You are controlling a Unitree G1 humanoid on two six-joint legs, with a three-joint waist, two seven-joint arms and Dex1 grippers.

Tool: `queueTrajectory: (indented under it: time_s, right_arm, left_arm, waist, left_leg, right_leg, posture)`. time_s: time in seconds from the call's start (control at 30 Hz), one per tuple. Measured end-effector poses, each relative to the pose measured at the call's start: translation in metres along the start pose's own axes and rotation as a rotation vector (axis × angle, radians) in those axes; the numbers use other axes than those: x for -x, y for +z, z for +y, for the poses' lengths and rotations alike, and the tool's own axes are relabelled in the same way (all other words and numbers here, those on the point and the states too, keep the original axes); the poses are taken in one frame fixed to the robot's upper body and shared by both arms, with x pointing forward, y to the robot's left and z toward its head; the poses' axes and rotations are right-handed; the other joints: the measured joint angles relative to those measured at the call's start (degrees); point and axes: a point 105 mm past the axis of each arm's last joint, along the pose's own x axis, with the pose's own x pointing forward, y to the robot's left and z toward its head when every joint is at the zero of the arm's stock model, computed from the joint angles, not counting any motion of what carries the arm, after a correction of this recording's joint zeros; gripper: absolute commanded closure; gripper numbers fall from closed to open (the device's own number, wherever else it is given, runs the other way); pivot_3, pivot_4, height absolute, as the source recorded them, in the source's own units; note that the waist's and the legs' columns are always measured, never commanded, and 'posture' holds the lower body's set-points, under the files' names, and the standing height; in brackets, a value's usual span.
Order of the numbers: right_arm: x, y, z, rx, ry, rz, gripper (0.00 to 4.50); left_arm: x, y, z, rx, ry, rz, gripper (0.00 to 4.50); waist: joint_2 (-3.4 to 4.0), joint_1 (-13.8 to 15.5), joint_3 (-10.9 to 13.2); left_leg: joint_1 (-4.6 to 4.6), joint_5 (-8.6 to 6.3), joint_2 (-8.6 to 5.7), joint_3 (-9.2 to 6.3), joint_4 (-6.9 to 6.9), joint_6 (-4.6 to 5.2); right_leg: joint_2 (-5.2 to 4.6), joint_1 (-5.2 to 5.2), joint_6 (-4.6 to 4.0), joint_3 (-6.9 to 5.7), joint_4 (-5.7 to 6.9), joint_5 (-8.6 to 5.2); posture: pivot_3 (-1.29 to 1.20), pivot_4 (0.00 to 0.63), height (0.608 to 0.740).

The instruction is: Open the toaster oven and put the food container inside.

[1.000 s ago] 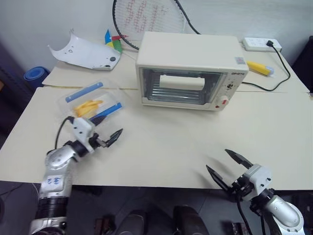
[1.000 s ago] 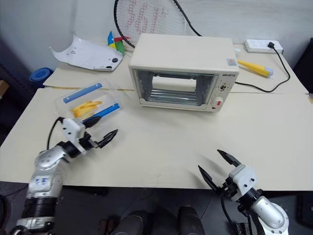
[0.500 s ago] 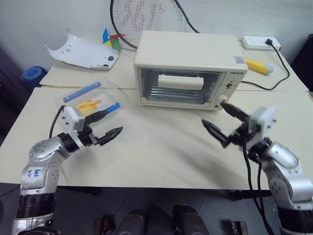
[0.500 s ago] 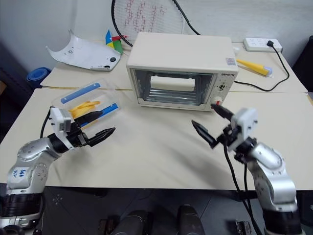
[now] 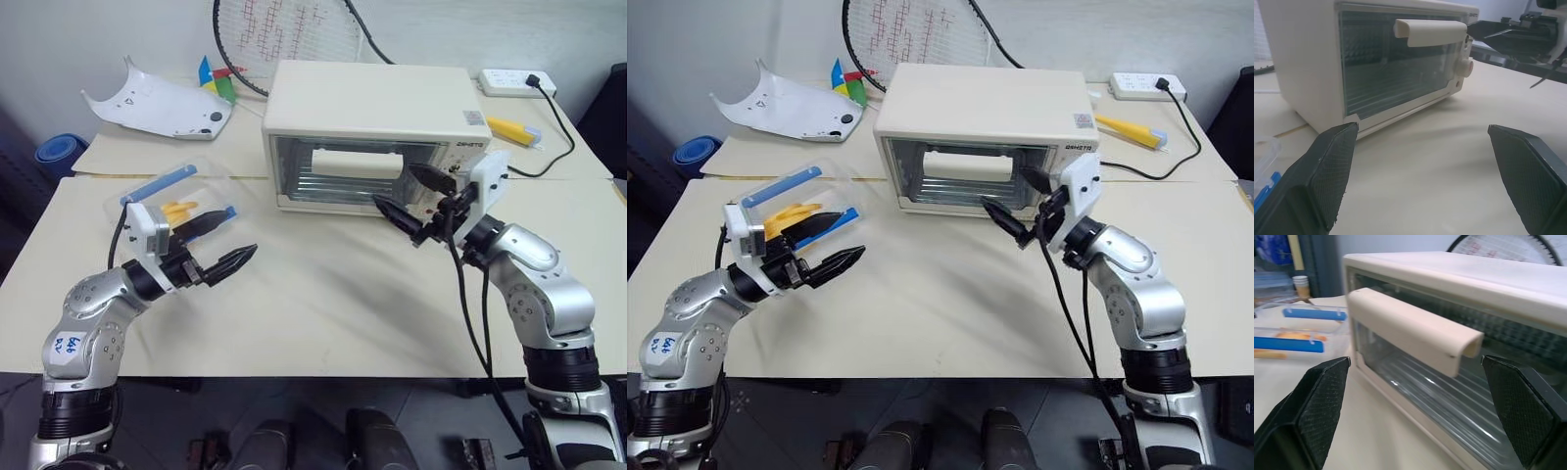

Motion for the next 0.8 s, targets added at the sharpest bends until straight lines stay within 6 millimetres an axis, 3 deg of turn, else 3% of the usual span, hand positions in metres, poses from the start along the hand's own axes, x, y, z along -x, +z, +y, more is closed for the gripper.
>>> queueTrajectory:
  time_s: [0.17,0.3,0.4,0.53,0.67,0.8]
  right_arm:
    - [0.001,-0.002,0.015,0.003,0.074,0.022,0.02]
    - [0.017,-0.015,0.03,0.02,0.143,0.068,0.02]
    - [0.03,-0.034,0.041,0.072,0.209,0.127,0.0]
    - [0.038,-0.048,0.048,0.15,0.247,0.164,0.0]
    - [0.041,-0.052,0.05,0.191,0.248,0.159,0.0]
    - [0.045,-0.056,0.051,0.198,0.241,0.149,0.0]
  left_arm:
    - [0.004,0.007,0.002,0.052,-0.005,-0.029,0.0]
    - [0.004,0.02,0.004,0.085,-0.04,-0.036,0.0]
    - [-0.003,0.043,0.012,0.05,-0.041,-0.102,0.56]
    - [-0.02,0.054,0.026,0.035,-0.031,-0.138,1.78]
    - [-0.053,0.043,0.031,0.021,-0.064,-0.081,3.01]
    - [-0.081,0.016,0.024,-0.015,-0.124,0.012,4.25]
  waist:
    - [0.01,-0.2,0.0]
    - [0.02,-0.1,0.0]
    - [0.0,0.0,0.0]
    - [0.0,0.0,0.0]
    - [-0.01,0.0,0.0]
    - [-0.01,-0.2,0.0]
  left_leg:
    - [0.0,0.0,0.01,0.01,-0.07,0.0]
    - [-0.01,-0.02,0.05,-0.01,-0.13,-0.03]
    - [-0.01,-0.02,-0.02,0.0,-0.05,-0.02]
    - [0.0,0.0,-0.02,0.01,-0.02,-0.04]
    - [0.0,0.0,-0.05,-0.01,-0.01,-0.05]
    - [0.0,-0.01,-0.07,-0.03,-0.07,-0.04]
  right_leg:
    - [0.01,-0.06,0.0,0.03,0.0,0.0]
    - [0.07,-0.11,-0.01,0.04,-0.01,0.0]
    - [0.04,-0.07,0.0,0.06,-0.01,0.0]
    - [0.06,-0.09,0.0,0.07,0.06,0.0]
    - [0.06,-0.09,0.0,0.06,0.06,0.0]
    - [0.1,-0.17,0.0,0.14,0.05,0.0]
  posture:
    - [0.0,0.15,0.74]
    - [0.0,0.15,0.74]
    - [0.0,0.15,0.74]
    - [0.0,0.15,0.74]
    - [0.0,0.15,0.74]
    - [0.0,0.15,0.74]
